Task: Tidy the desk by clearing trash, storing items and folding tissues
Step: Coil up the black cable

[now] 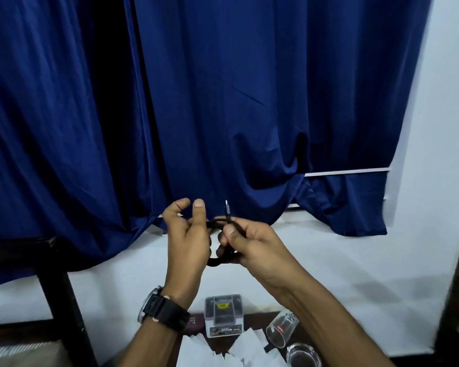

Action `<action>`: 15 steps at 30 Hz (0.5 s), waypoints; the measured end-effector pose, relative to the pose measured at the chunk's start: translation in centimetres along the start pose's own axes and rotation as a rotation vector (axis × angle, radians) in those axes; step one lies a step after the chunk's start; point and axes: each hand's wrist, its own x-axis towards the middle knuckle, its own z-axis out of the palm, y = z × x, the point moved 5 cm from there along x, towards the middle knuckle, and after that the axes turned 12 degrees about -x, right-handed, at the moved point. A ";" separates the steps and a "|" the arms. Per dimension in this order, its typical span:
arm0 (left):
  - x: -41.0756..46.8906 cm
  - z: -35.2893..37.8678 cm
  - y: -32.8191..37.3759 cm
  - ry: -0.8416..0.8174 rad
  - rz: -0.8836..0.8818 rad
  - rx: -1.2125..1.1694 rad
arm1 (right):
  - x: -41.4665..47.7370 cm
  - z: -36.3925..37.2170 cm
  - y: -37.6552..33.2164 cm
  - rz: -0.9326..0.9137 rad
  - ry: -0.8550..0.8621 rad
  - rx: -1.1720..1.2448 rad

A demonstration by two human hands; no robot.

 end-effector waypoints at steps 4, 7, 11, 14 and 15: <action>-0.2 0.5 0.5 -0.130 0.026 0.095 | 0.5 -0.1 0.5 0.107 0.104 0.300; -0.1 0.6 0.7 -0.167 -0.019 0.095 | 0.0 0.5 -0.1 0.166 0.029 0.588; -0.5 1.3 -0.1 -0.239 -0.377 -0.281 | 0.2 0.3 0.3 0.183 0.102 0.645; -0.8 1.6 0.2 -0.268 -0.519 -0.468 | 0.1 0.3 -0.2 0.149 0.081 0.578; -0.8 1.7 0.3 -0.288 -0.554 -0.510 | -0.1 0.3 -0.3 0.144 0.072 0.559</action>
